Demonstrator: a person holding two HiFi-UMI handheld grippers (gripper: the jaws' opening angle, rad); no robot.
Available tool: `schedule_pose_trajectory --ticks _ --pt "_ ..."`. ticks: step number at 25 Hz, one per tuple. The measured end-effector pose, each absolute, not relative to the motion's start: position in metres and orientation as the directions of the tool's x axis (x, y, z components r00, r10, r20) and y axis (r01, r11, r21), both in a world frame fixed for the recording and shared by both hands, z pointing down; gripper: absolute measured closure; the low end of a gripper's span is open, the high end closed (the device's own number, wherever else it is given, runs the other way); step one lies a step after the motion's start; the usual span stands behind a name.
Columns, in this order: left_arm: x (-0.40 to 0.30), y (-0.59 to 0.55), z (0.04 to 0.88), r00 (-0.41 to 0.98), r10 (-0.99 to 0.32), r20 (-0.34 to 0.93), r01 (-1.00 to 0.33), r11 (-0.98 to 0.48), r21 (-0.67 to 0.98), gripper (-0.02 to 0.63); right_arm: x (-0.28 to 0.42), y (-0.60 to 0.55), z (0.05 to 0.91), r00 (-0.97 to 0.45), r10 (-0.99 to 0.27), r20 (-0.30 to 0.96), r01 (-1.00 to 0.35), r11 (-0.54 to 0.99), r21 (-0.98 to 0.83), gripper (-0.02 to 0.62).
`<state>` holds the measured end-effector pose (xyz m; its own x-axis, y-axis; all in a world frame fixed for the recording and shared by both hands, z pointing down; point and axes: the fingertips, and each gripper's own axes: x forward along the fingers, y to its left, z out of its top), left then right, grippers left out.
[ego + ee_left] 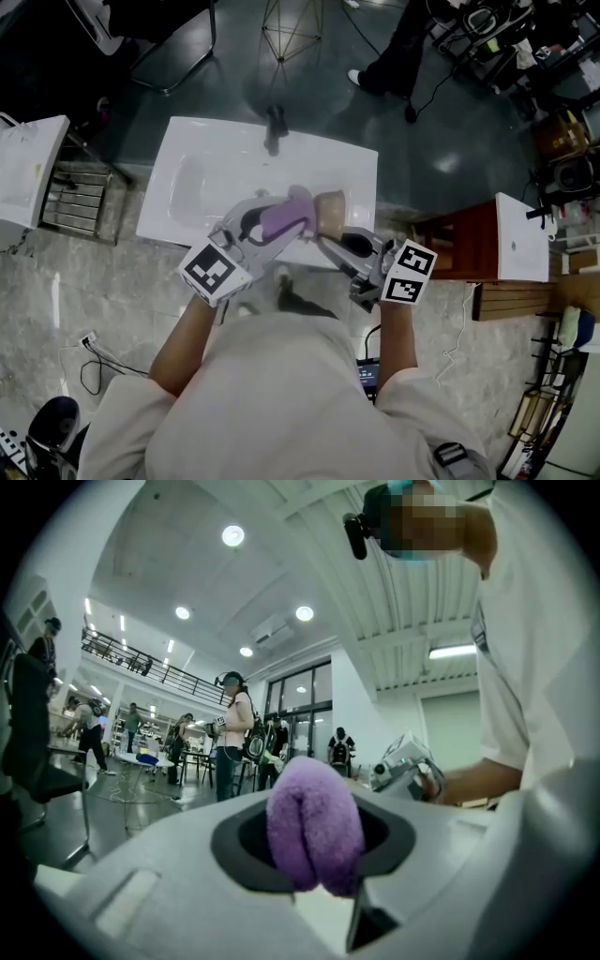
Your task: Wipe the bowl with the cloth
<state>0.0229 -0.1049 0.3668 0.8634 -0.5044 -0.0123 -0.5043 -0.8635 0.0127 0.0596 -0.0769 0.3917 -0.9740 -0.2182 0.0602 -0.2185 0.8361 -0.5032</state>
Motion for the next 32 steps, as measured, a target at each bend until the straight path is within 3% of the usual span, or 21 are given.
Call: schedule_pose_trajectory --ticks 8,12,18,26,32 --pt "0.018 -0.113 0.369 0.846 -0.533 0.016 -0.533 -0.846 -0.008 0.486 0.06 -0.058 0.379 -0.991 -0.133 -0.009 -0.111 0.861 -0.496 0.581" --pt "0.019 -0.111 0.382 0.846 -0.527 0.078 -0.525 -0.85 -0.054 0.486 0.063 -0.061 0.368 -0.985 -0.154 -0.079 -0.091 0.849 -0.52 0.582" --pt "0.023 -0.103 0.391 0.859 -0.503 0.095 -0.502 -0.864 -0.037 0.486 0.067 -0.074 0.371 -0.972 -0.218 -0.089 -0.133 0.819 -0.558 0.583" --pt "0.034 -0.091 0.388 0.878 -0.475 0.062 -0.478 -0.877 0.041 0.488 0.061 -0.085 0.395 -0.948 -0.309 0.076 -0.305 0.812 -0.497 0.583" --pt "0.025 -0.102 0.38 0.851 -0.523 0.044 -0.524 -0.851 0.036 0.488 0.05 -0.075 0.401 -0.96 -0.247 0.135 -0.282 0.842 -0.46 0.582"
